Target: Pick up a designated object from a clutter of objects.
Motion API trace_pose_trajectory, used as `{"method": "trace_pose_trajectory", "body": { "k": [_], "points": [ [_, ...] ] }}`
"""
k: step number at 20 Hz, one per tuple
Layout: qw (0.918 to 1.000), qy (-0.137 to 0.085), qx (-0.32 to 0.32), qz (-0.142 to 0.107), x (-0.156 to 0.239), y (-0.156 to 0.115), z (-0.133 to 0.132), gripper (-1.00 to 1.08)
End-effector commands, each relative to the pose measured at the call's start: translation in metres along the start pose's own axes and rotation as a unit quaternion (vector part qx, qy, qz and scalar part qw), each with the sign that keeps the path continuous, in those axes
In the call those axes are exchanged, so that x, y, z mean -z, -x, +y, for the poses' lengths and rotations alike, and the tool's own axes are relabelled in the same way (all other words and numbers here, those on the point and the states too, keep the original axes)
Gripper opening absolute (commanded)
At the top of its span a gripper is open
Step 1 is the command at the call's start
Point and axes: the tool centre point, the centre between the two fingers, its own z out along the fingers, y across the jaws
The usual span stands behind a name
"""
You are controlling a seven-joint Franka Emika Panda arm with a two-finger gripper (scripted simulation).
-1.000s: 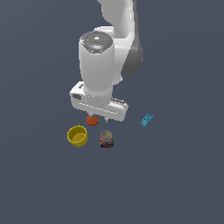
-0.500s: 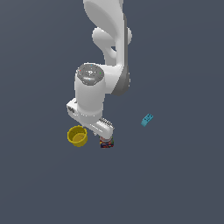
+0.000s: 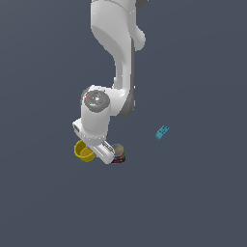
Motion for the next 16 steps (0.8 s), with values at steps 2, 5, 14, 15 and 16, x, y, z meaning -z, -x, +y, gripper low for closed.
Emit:
{"method": "trace_pose_trajectory", "body": {
  "k": [2,5,14,15,16],
  "points": [
    [0.9998,0.003,-0.018,0.007,-0.012,-0.003,0.003,0.28],
    [0.9996,0.005,-0.027,0.010,-0.018,-0.005,0.005,0.28],
    [0.9995,0.006,-0.030,0.011,-0.026,-0.005,0.006,0.28],
    [0.9995,0.006,-0.030,0.011,-0.028,-0.005,0.006,0.28],
    [0.9995,0.006,-0.030,0.011,-0.032,-0.005,0.006,0.28]
  ]
}}
